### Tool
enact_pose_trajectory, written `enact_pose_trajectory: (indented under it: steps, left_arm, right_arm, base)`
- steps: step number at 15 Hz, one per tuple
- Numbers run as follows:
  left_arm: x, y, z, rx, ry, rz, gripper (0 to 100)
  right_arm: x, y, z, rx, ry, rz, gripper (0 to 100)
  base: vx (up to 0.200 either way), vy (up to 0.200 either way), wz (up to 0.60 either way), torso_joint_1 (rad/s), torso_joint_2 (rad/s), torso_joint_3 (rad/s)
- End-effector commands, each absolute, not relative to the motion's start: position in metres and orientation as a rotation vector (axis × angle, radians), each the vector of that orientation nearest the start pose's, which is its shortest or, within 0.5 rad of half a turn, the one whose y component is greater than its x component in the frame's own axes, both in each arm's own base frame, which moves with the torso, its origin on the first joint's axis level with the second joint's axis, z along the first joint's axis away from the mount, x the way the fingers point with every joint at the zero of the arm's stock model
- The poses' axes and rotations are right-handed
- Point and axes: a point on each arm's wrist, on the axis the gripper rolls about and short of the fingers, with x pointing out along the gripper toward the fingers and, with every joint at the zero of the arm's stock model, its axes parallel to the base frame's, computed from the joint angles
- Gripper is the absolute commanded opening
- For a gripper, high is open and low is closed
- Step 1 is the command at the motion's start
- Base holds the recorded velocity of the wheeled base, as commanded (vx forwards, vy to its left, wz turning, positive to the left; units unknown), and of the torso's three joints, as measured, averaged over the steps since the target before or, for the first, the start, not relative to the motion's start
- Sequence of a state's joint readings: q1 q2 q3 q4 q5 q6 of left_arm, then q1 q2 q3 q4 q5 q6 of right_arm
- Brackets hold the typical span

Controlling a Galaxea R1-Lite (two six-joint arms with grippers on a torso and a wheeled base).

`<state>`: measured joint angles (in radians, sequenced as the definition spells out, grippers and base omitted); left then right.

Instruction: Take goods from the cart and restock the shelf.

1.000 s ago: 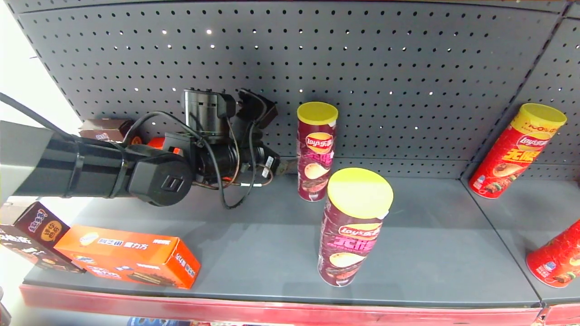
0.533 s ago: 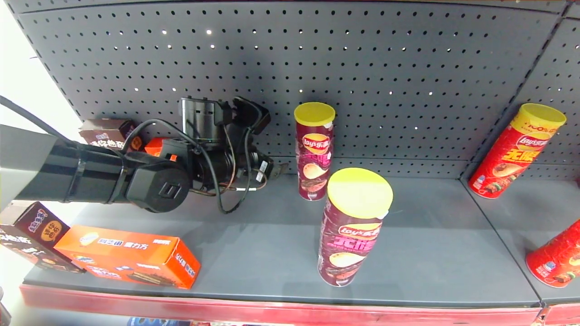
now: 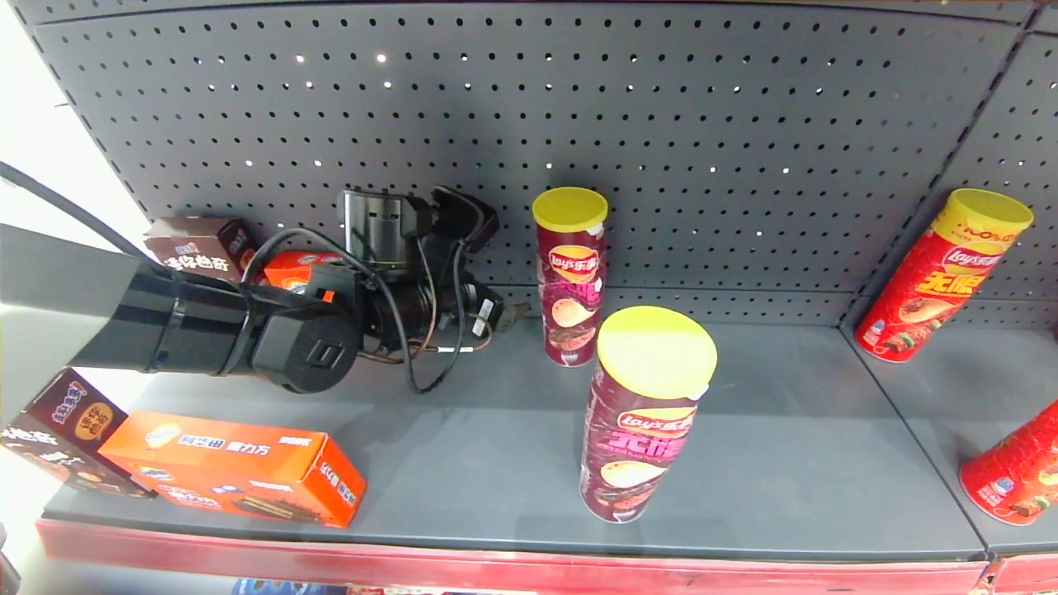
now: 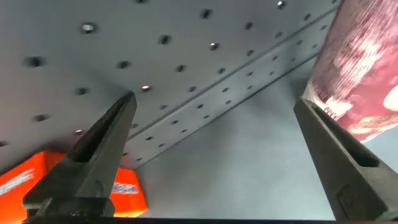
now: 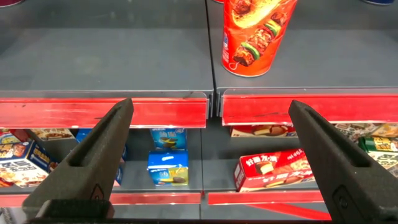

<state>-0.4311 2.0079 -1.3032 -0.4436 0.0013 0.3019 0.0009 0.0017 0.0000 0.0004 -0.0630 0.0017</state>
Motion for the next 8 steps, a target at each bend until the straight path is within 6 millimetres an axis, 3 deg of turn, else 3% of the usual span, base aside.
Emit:
enact_pose_trajectory:
  steps: [1, 8]
  left_arm:
    - [0.371, -0.178, 0.182, 0.358, 0.204, -0.482, 100]
    - [0.367, -0.200, 0.177, 0.335, 0.212, -0.520, 100]
  right_arm:
    - [-0.023, -0.001, 0.076, 0.001, 0.003, -0.063, 100]
    - [-0.023, -0.001, 0.076, 0.001, 0.003, -0.061, 100]
  base:
    - [0.000, 0.000, 0.00, 0.000, 0.00, 0.000]
    - [0.000, 0.000, 0.00, 0.000, 0.00, 0.000]
